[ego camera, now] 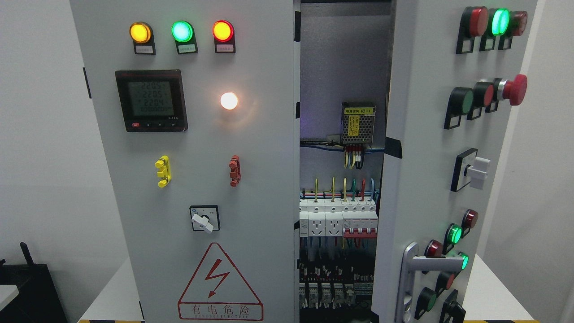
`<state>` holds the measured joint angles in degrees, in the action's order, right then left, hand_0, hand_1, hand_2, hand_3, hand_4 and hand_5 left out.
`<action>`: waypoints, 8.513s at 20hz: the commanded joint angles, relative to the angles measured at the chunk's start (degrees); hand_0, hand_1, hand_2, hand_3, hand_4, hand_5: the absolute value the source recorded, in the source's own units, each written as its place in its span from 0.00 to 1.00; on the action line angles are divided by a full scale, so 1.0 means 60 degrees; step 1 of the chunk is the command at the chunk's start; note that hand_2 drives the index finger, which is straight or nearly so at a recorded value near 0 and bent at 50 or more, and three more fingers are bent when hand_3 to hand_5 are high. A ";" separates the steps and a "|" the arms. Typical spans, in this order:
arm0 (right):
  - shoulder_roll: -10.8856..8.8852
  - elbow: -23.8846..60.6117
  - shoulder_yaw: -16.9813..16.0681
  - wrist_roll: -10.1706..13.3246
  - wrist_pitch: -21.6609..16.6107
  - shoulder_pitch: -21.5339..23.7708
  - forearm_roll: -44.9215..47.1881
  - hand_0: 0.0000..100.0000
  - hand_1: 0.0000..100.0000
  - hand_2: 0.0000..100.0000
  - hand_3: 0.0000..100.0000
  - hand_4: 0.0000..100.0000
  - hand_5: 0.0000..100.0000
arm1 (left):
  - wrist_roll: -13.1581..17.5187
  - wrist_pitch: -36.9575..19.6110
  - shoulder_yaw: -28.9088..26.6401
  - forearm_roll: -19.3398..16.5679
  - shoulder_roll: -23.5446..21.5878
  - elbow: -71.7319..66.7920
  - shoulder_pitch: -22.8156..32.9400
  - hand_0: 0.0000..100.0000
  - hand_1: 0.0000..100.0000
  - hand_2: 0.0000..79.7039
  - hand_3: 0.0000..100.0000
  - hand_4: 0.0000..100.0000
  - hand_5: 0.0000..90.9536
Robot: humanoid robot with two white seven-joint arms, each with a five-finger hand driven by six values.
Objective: Open door with both hands
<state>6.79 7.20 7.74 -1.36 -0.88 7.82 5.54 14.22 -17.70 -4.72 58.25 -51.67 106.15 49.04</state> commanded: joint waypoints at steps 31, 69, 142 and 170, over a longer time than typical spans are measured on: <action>0.0011 0.0002 0.0000 0.0006 0.0015 0.0000 0.0000 0.00 0.00 0.00 0.00 0.00 0.00 | 0.1453 0.0196 0.1680 0.3562 -0.4087 0.0810 -0.7118 0.00 0.00 0.00 0.00 0.04 0.00; -0.0003 0.0002 0.0014 0.0006 0.0015 0.0000 0.0000 0.00 0.00 0.00 0.00 0.00 0.00 | 0.1775 0.3506 1.1184 0.6140 -0.2595 0.0108 -1.9288 0.00 0.00 0.00 0.00 0.04 0.00; 0.0011 0.0002 0.0000 0.0006 0.0015 0.0000 0.0000 0.00 0.00 0.00 0.00 0.00 0.00 | 0.1731 0.6348 1.1231 0.7505 0.4554 -0.3145 -2.2851 0.00 0.00 0.00 0.00 0.04 0.00; -0.0003 0.0002 0.0000 0.0006 0.0000 0.0000 0.0000 0.00 0.00 0.00 0.00 0.00 0.00 | 0.1293 0.6319 1.0558 0.5834 0.7746 -0.3863 -2.2500 0.00 0.00 0.00 0.00 0.04 0.00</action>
<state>6.78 7.21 7.73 -1.32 -0.80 7.82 5.54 22.74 20.13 60.89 94.03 -12.98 84.61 -86.13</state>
